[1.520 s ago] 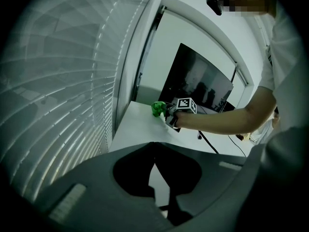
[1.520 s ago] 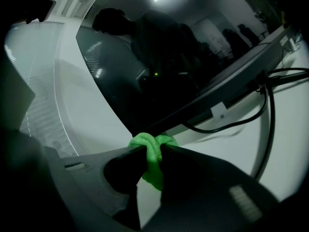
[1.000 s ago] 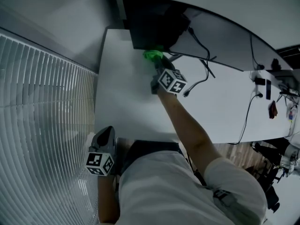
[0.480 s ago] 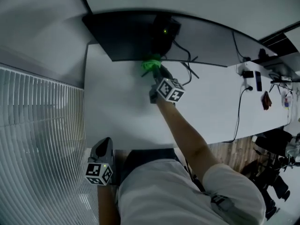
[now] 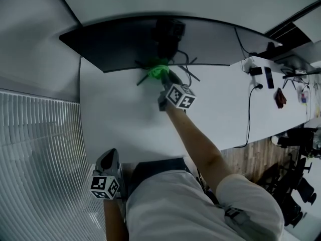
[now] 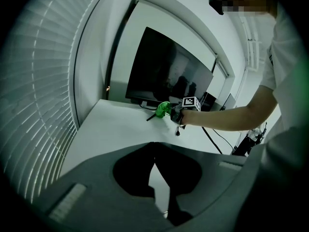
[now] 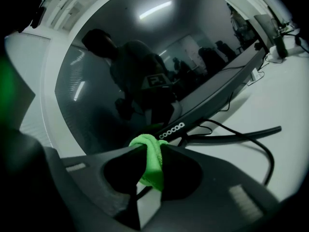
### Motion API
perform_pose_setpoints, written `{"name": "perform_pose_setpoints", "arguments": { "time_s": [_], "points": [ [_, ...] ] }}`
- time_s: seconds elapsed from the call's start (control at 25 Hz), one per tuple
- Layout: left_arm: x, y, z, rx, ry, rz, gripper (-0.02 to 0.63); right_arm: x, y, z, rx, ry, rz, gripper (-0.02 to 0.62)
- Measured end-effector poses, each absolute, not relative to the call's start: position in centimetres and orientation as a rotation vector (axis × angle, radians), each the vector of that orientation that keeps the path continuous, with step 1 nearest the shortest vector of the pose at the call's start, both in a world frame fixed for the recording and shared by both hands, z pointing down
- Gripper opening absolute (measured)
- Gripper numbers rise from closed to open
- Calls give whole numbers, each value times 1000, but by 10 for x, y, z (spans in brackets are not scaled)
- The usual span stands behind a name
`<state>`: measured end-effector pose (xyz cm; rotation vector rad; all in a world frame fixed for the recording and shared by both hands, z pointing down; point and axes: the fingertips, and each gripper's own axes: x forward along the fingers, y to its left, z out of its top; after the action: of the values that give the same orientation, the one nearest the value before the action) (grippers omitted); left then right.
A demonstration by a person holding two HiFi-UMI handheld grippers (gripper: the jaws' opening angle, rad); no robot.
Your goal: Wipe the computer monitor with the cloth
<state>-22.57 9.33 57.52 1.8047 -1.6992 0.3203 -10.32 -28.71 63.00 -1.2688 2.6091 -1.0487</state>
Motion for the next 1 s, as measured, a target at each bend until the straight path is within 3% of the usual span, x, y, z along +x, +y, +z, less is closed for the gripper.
{"name": "perform_pose_setpoints", "arguments": {
  "time_s": [0.64,1.0],
  "points": [
    [-188,60,560,1887,-1646,346,8,-43,-284,611,-1282,2570,-1040,77],
    [-163,15,545,2024,-1589,322,8,-14,-236,566,-1191,2744,-873,77]
  ]
}}
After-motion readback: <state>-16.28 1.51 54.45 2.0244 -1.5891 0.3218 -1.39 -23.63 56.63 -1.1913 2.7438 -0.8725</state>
